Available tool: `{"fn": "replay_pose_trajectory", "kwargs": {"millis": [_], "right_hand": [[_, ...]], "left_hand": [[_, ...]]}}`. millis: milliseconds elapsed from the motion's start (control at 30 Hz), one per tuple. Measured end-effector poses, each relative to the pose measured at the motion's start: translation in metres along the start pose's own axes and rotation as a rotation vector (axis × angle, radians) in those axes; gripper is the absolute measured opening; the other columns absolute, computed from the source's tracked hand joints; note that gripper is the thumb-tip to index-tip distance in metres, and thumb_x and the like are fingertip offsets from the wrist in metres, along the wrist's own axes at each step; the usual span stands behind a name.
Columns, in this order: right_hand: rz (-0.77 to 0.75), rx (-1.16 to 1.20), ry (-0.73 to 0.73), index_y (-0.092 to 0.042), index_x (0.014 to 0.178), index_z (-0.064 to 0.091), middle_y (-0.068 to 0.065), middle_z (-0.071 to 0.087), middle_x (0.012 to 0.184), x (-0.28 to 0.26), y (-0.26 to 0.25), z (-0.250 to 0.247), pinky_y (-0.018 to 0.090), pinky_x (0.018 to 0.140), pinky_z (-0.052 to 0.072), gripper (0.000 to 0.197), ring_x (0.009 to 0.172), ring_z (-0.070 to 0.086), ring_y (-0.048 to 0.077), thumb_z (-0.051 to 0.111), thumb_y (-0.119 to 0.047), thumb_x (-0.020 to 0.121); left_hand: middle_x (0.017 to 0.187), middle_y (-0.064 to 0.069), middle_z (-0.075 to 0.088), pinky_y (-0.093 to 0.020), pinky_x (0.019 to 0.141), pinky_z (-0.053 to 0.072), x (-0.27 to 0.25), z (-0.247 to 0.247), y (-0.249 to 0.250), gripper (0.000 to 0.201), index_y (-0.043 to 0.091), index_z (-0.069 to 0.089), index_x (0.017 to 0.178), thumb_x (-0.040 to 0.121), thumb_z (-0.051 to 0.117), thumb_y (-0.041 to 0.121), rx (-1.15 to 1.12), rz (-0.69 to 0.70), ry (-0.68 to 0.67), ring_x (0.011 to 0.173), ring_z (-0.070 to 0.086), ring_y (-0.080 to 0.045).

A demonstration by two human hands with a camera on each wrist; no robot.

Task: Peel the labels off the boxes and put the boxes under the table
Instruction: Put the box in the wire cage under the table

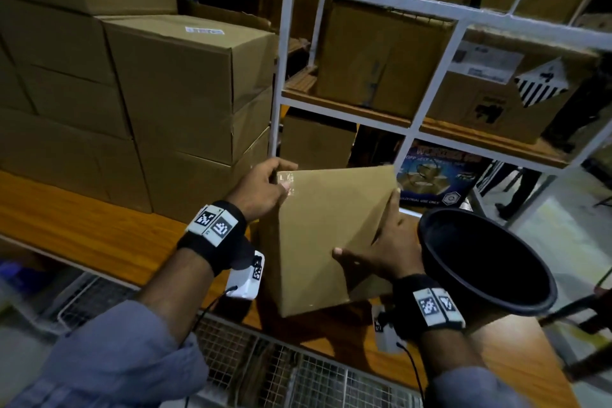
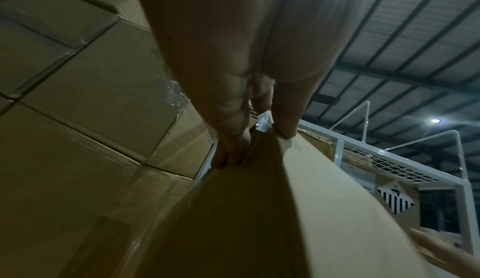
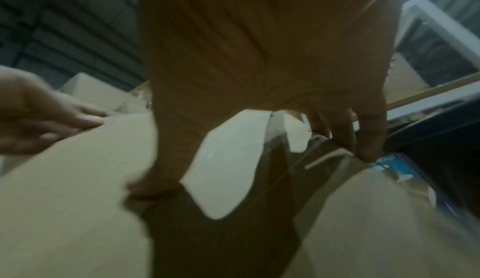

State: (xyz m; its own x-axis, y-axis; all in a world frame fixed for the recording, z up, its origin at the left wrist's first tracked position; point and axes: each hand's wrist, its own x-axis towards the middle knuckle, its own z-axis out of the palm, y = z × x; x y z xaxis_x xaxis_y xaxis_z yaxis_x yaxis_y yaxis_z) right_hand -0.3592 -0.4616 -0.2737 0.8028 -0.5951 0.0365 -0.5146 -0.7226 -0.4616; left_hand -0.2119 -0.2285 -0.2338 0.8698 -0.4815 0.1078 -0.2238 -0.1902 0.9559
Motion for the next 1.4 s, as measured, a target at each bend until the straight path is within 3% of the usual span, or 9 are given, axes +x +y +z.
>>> {"fn": "replay_pose_trajectory", "kwargs": {"millis": [67,200,267,367,500,767,967,1200,1400], "right_hand": [[-0.012,0.059,0.017,-0.038,0.156,-0.032,0.018,0.038,0.156,-0.004,0.007,0.009,0.058,0.112,0.044,0.167,0.139,0.046,0.038,0.091,-0.075,0.049],[-0.034,0.336,-0.062,-0.040,0.138,0.041,0.002,0.062,0.137,-0.003,0.013,0.020,0.051,0.102,0.054,0.083,0.121,0.060,0.025,0.053,-0.094,0.076],[-0.050,0.399,-0.019,-0.033,0.124,0.057,0.003,0.065,0.127,-0.005,0.010,0.017,0.048,0.098,0.053,0.077,0.113,0.061,0.024,0.034,-0.095,0.085],[0.007,0.418,0.031,-0.028,0.147,0.045,0.005,0.063,0.135,-0.009,0.006,0.018,0.051,0.099,0.054,0.090,0.117,0.061,0.026,0.034,-0.093,0.086],[-0.011,0.323,-0.010,-0.052,0.156,0.019,0.002,0.062,0.141,-0.016,0.004,0.024,0.054,0.094,0.058,0.091,0.116,0.063,0.028,0.048,-0.091,0.079],[0.083,0.170,-0.060,-0.038,0.163,0.011,0.011,0.064,0.135,-0.023,-0.014,0.037,0.053,0.090,0.061,0.087,0.113,0.066,0.035,0.046,-0.074,0.092],[0.125,0.253,0.064,-0.034,0.119,0.034,0.003,0.062,0.110,-0.041,-0.042,0.056,0.049,0.066,0.064,0.058,0.088,0.069,0.030,0.056,-0.073,0.083],[-0.005,-0.383,0.292,-0.016,0.109,0.068,0.016,0.059,0.112,-0.041,-0.035,0.012,0.044,0.086,0.054,0.067,0.106,0.056,0.034,0.051,-0.078,0.089],[-0.040,-0.344,-0.048,-0.039,0.163,0.024,0.020,0.039,0.152,-0.029,-0.006,0.007,0.051,0.109,0.040,0.105,0.137,0.038,0.041,0.031,-0.100,0.077]], "left_hand": [[0.124,0.000,0.068,-0.032,0.085,0.061,-0.002,-0.007,-0.006,0.034,0.028,0.070,0.113,0.098,0.062,-0.002,-0.032,-0.002,-0.005,0.114,0.067,-0.019],[0.126,0.000,0.066,-0.022,0.084,0.055,-0.009,-0.015,-0.018,0.026,0.019,0.066,0.119,0.095,0.074,0.014,-0.123,-0.018,0.093,0.114,0.064,-0.015],[0.121,0.000,0.064,-0.018,0.075,0.056,-0.010,-0.015,-0.025,0.034,0.017,0.063,0.123,0.092,0.077,0.020,-0.147,-0.057,0.152,0.108,0.065,-0.013],[0.119,-0.003,0.060,-0.023,0.074,0.056,-0.009,-0.013,-0.041,0.042,0.022,0.061,0.118,0.084,0.085,0.021,-0.036,-0.114,0.173,0.111,0.063,-0.021],[0.133,-0.006,0.056,-0.033,0.089,0.050,-0.017,-0.010,-0.063,0.050,0.024,0.061,0.122,0.080,0.089,0.028,0.155,-0.173,0.190,0.117,0.058,-0.023],[0.142,-0.008,0.045,-0.053,0.103,0.047,-0.044,0.017,-0.062,0.072,0.028,0.043,0.137,0.082,0.080,0.054,0.270,-0.397,0.491,0.126,0.049,-0.033],[0.170,-0.013,-0.012,-0.054,0.119,0.032,-0.043,0.042,-0.055,0.142,0.029,-0.019,0.161,0.073,0.093,0.041,-0.003,-0.556,0.468,0.155,0.011,-0.042],[0.136,-0.004,0.051,-0.047,0.116,0.041,-0.035,0.030,-0.073,0.109,0.014,0.010,0.154,0.081,0.088,0.032,-0.242,-0.448,0.237,0.128,0.052,-0.027],[0.138,-0.001,0.060,-0.053,0.114,0.044,-0.031,0.010,-0.081,0.089,0.024,0.030,0.155,0.085,0.079,0.051,-0.134,-0.279,0.052,0.127,0.058,-0.024]]}}
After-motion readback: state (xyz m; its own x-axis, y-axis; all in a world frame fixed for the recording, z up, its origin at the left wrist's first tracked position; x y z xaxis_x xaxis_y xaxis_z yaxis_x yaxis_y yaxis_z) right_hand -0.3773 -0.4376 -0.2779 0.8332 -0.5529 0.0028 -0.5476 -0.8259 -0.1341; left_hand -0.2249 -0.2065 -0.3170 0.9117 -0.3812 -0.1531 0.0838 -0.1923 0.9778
